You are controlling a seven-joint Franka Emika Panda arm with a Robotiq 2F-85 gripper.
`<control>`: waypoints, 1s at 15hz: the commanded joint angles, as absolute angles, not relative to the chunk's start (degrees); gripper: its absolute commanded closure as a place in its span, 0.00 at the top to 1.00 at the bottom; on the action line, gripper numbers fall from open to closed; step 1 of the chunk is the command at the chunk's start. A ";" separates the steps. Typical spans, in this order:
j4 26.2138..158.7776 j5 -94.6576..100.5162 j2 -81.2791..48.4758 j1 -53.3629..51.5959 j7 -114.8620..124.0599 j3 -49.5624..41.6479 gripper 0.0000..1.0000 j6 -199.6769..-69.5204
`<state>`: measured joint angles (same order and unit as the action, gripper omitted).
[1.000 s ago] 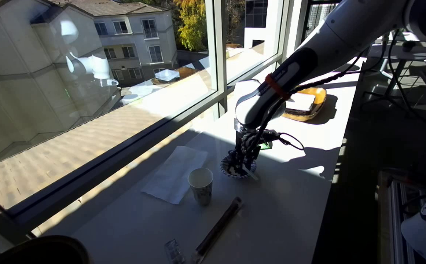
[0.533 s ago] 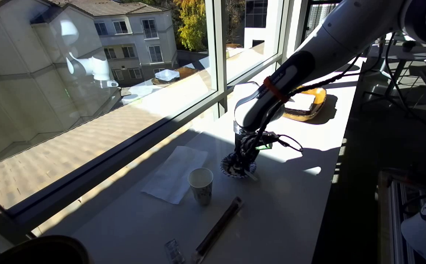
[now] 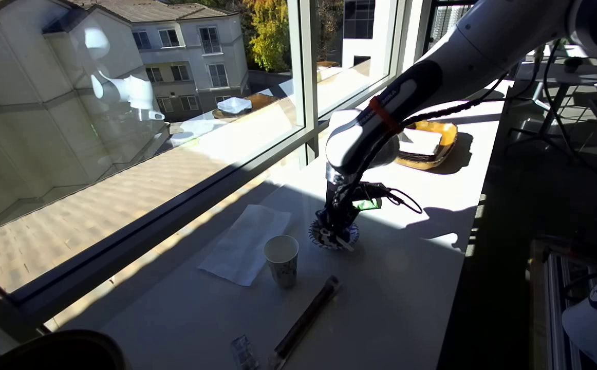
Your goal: Use the white spoon to place some coffee beans into the coffee cup.
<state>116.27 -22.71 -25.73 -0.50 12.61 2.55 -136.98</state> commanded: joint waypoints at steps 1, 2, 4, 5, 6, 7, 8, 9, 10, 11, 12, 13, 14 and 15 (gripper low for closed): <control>118.14 -30.45 -23.08 3.56 6.88 5.49 0.04 -134.97; 118.00 -32.60 -22.97 4.55 5.14 6.01 0.04 -133.98; 117.36 -37.32 -23.20 6.80 1.31 6.82 0.04 -130.29; 117.19 -38.81 -23.31 7.12 0.34 6.40 0.04 -128.64; 116.87 -40.60 -23.55 7.76 -1.03 6.14 0.04 -126.20; 116.68 -41.57 -23.83 7.97 -1.49 5.47 0.04 -124.40; 116.34 -42.81 -24.24 8.45 -2.38 5.03 0.04 -122.37; 116.18 -43.58 -24.51 8.68 -2.63 4.41 0.04 -120.92; 115.76 -44.88 -24.95 9.28 -3.47 4.06 0.04 -118.72; 115.64 -45.42 -25.24 9.37 -3.50 3.42 0.04 -117.49; 115.08 -46.43 -25.85 9.82 -4.20 3.05 0.04 -115.45; 114.59 -46.96 -26.49 9.95 -4.43 2.47 0.04 -113.97; 114.18 -47.23 -27.18 9.90 -4.50 1.87 0.04 -113.09; 113.65 -47.54 -27.91 9.99 -4.54 1.43 0.04 -111.72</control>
<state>115.73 -45.29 -25.27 9.62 -3.02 2.61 -115.75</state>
